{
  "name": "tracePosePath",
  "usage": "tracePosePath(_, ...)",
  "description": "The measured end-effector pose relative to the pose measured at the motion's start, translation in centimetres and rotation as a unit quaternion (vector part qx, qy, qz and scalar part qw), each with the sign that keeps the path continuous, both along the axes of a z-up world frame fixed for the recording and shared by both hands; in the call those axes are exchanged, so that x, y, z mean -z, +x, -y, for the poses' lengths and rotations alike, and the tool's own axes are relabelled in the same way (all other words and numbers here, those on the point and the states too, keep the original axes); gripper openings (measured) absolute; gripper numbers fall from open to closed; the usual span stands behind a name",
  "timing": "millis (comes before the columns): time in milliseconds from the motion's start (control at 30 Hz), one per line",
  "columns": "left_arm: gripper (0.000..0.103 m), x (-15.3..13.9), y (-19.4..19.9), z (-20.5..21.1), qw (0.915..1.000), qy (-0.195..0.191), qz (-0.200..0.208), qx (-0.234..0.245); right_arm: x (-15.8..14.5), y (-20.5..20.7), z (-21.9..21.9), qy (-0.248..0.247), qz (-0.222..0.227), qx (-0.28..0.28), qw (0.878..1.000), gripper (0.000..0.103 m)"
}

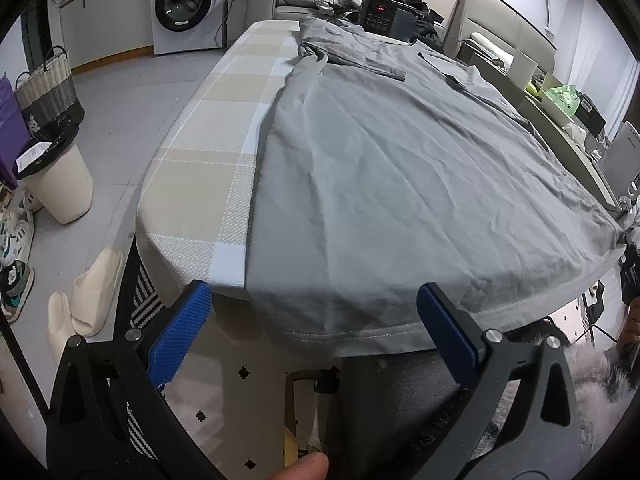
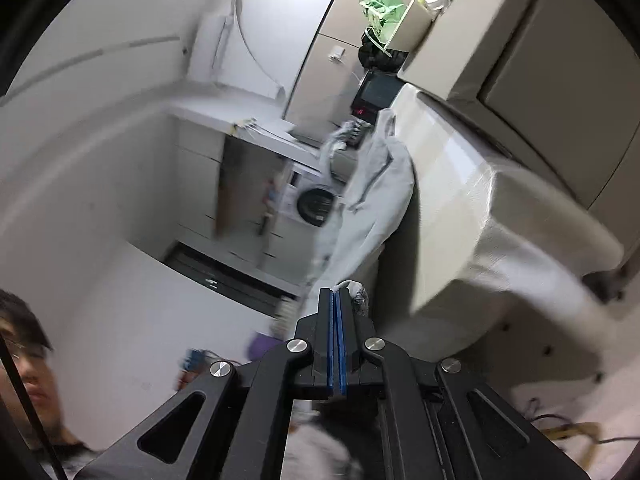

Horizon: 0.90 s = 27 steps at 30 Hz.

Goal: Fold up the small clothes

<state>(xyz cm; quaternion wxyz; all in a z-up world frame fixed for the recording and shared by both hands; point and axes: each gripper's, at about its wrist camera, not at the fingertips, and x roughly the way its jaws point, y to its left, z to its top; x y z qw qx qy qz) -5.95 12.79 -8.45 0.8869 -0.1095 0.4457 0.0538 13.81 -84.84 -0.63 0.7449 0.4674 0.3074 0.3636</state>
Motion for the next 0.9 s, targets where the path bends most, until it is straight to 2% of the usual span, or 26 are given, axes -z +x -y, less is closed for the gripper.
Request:
tracePosePath(67, 0.102, -0.1, -0.1, -0.1, 1.0000, 0.001, 0.002, -0.001, 0.9, 0.0, 0.2, -0.002, -0.020, 0.003, 1.000, 0.002)
tracePosePath(100, 0.102, -0.2, -0.2, -0.2, 1.0000, 0.001, 0.003, -0.003, 1.5, 0.1, 0.2, -0.029, -0.043, 0.009, 0.999, 0.002)
tracePosePath(133, 0.102, -0.2, -0.2, -0.2, 1.0000, 0.001, 0.003, -0.005, 1.8, 0.3, -0.1, -0.088, -0.070, 0.017, 0.994, 0.002)
tracePosePath(167, 0.102, -0.1, -0.2, -0.3, 1.0000, 0.001, 0.003, -0.007, 2.4, 0.4, -0.6, -0.160, -0.097, 0.020, 0.982, 0.002)
tracePosePath(233, 0.102, 0.0, -0.3, -0.5, 0.9999, -0.002, 0.002, -0.011, 3.6, 0.5, -1.0, -0.215, -0.132, 0.018, 0.968, 0.002)
tracePosePath(300, 0.102, 0.1, -0.2, -0.5, 0.9999, -0.005, -0.001, -0.012, 4.8, 0.7, -1.1, -0.252, -0.166, 0.024, 0.953, 0.002)
tracePosePath(367, 0.102, 0.3, -0.1, -0.5, 0.9999, -0.004, -0.004, -0.012, 5.6, 1.0, -0.7, -0.250, -0.191, 0.030, 0.949, 0.002)
tracePosePath(400, 0.102, 0.3, -0.1, -0.5, 0.9999, -0.003, -0.005, -0.011, 5.6, 1.0, -0.6, -0.245, -0.184, 0.030, 0.951, 0.002)
tracePosePath(500, 0.102, 0.3, 0.1, -0.4, 0.9999, 0.001, -0.005, -0.009, 4.0, 0.9, -0.1, -0.231, -0.162, 0.027, 0.959, 0.015)
tracePosePath(533, 0.102, 0.3, 0.1, -0.3, 0.9999, -0.001, -0.004, -0.009, 3.4, 0.9, 0.0, -0.235, -0.149, 0.032, 0.960, 0.021)
tracePosePath(600, 0.102, 0.3, 0.1, -0.2, 1.0000, -0.005, -0.004, -0.008, 1.9, 0.8, -0.5, -0.254, -0.114, 0.044, 0.959, 0.027)
tracePosePath(767, 0.102, 0.5, 0.2, 0.0, 1.0000, -0.001, -0.006, -0.004, 1.0, 1.3, -2.1, -0.257, -0.066, 0.032, 0.964, 0.027)
tracePosePath(833, 0.102, 0.5, 0.2, -0.1, 1.0000, -0.003, -0.005, -0.004, 1.3, 1.5, -2.6, -0.274, -0.056, 0.034, 0.960, 0.025)
tracePosePath(867, 0.102, 0.6, 0.2, -0.1, 1.0000, -0.003, -0.005, -0.004, 1.2, 1.5, -3.0, -0.283, -0.052, 0.032, 0.957, 0.022)
tracePosePath(900, 0.102, 0.6, 0.2, -0.2, 1.0000, -0.004, -0.006, -0.005, 1.5, 1.5, -3.1, -0.286, -0.046, 0.025, 0.957, 0.006)
